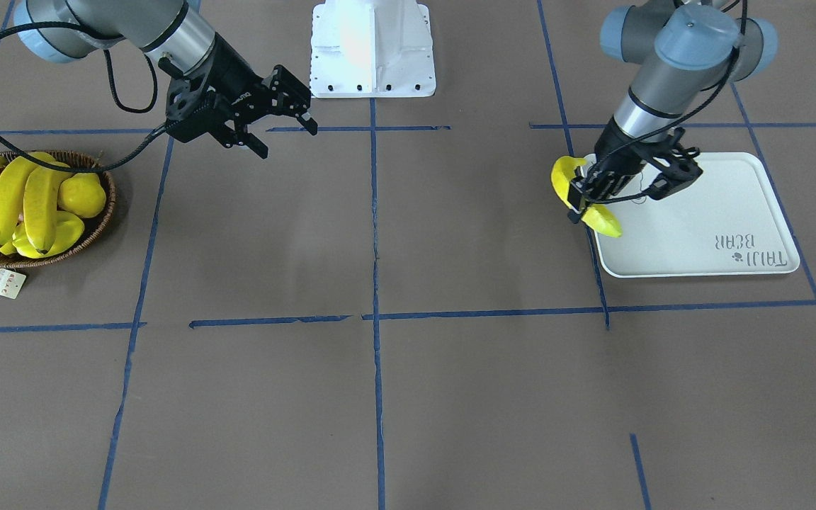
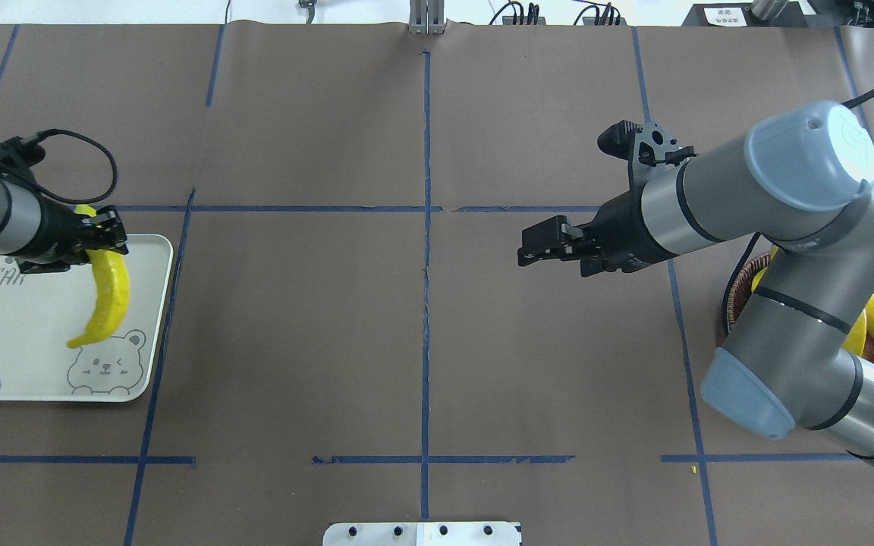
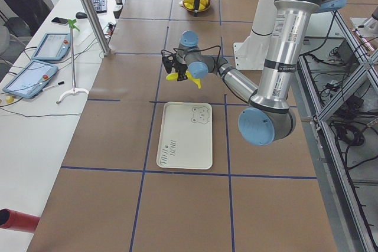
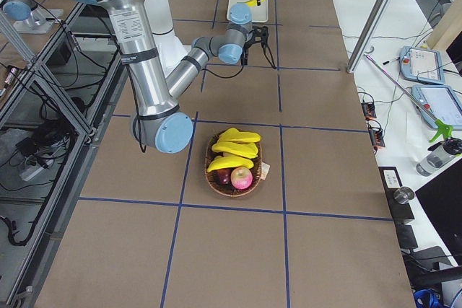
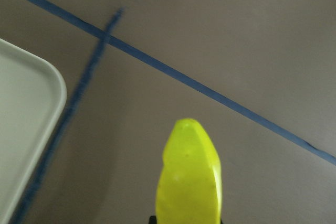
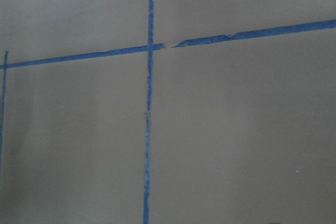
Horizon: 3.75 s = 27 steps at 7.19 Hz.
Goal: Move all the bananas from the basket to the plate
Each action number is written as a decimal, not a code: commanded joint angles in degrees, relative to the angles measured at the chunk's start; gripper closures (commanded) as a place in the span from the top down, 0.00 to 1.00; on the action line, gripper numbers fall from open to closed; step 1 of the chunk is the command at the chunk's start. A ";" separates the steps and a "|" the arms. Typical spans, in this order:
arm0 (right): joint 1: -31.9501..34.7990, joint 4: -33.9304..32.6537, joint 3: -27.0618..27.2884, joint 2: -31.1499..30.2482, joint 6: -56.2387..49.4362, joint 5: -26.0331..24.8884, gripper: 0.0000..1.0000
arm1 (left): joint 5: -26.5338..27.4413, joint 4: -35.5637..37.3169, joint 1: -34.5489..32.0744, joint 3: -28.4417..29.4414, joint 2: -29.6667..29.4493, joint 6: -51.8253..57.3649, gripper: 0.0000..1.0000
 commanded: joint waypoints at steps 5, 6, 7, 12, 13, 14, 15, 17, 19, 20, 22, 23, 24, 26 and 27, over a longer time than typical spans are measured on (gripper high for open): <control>12.60 -9.01 2.32 -13.54 -28.98 5.89 1.00 | -9.24 -20.58 -11.78 21.21 7.67 16.09 0.10; 13.14 -9.01 3.02 -14.60 -29.80 5.90 1.00 | -13.33 -26.50 -12.14 24.58 8.37 16.10 0.16; 13.05 -9.01 3.12 -14.70 -29.81 5.90 1.00 | -13.71 -26.73 -12.14 23.84 9.68 16.10 0.30; 13.05 -9.01 3.47 -14.88 -29.81 5.81 1.00 | -15.29 -24.98 -18.10 24.01 9.34 24.60 1.00; 13.05 -9.01 3.56 -15.92 -29.81 5.20 1.00 | -20.17 -24.19 -20.47 23.22 9.17 25.84 1.00; 13.14 -8.92 3.73 -17.41 -29.98 4.76 1.00 | -24.66 -24.10 -23.45 21.56 8.99 28.81 1.00; 13.05 -8.84 4.34 -19.69 -30.68 3.19 1.00 | -24.79 -24.09 -24.18 17.11 8.82 28.84 1.00; 11.65 -3.34 5.67 -28.55 -30.78 -4.64 1.00 | -24.53 -24.97 -24.19 14.16 9.08 28.84 1.00; 9.82 0.13 5.58 -32.01 -30.51 -7.97 0.97 | -24.53 -25.15 -24.10 14.16 9.08 28.84 1.00; 8.15 0.22 5.58 -31.84 -30.51 -8.25 0.89 | -24.53 -25.15 -24.18 14.16 9.17 28.75 1.00; 6.47 0.22 5.32 -31.49 -30.78 -9.48 0.81 | -24.62 -25.24 -24.10 14.16 9.26 28.84 1.00; 6.11 0.22 4.97 -31.49 -30.86 -9.66 0.80 | -24.62 -25.24 -24.10 14.16 9.26 28.75 1.00; 6.02 0.22 4.53 -31.58 -31.47 -10.53 0.79 | -24.62 -25.24 -24.10 14.16 9.26 28.66 1.00; 6.02 0.13 4.09 -31.49 -34.73 -10.98 0.79 | -24.62 -25.24 -24.18 13.98 9.34 28.58 1.00; 6.02 0.13 3.22 -31.40 -35.51 -11.07 0.78 | -24.62 -25.24 -24.19 13.90 9.43 28.58 1.00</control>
